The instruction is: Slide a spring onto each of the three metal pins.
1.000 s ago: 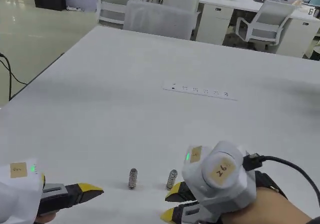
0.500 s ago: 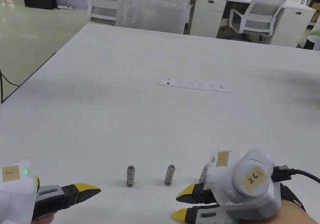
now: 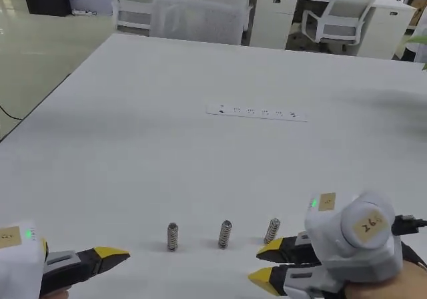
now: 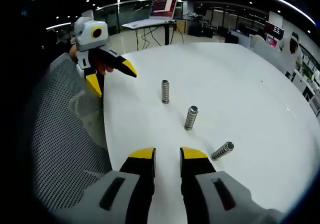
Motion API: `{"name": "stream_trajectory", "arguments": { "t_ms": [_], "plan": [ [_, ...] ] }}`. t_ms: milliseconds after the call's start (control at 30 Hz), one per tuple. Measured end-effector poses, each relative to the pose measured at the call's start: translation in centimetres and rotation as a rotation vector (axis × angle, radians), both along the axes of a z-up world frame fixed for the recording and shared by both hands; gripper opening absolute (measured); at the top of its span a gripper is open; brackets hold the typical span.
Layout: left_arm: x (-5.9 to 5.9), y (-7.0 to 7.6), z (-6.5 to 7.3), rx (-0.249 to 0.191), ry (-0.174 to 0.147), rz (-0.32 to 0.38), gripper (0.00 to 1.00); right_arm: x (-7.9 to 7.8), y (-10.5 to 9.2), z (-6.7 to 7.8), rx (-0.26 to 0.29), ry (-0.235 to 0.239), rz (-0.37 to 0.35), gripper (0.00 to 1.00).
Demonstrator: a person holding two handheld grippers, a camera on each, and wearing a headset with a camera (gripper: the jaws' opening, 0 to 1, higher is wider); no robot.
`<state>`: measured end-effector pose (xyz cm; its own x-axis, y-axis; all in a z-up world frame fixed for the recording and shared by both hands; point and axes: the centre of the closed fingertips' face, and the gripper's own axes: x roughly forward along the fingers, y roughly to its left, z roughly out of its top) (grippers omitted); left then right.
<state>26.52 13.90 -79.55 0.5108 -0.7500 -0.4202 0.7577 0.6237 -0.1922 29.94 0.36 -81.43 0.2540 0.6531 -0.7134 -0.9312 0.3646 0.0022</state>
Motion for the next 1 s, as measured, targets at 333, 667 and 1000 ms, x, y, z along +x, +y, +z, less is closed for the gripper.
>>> {"name": "stream_trajectory", "arguments": {
  "t_ms": [333,667,1000],
  "plan": [
    [0.1,0.1,0.0,0.0,-0.001,0.007,0.53,0.0,-3.0,0.1,0.008,-0.004,-0.081,0.17],
    [0.3,0.1,0.3,0.022,-0.011,-0.006,0.54,0.9,-3.6,0.2,0.046,-0.002,-0.139,0.2],
    [1.6,-0.2,1.3,0.017,-0.031,0.014,0.55,1.4,-3.9,0.0,0.057,-0.007,-0.169,0.33]
  ]
}}
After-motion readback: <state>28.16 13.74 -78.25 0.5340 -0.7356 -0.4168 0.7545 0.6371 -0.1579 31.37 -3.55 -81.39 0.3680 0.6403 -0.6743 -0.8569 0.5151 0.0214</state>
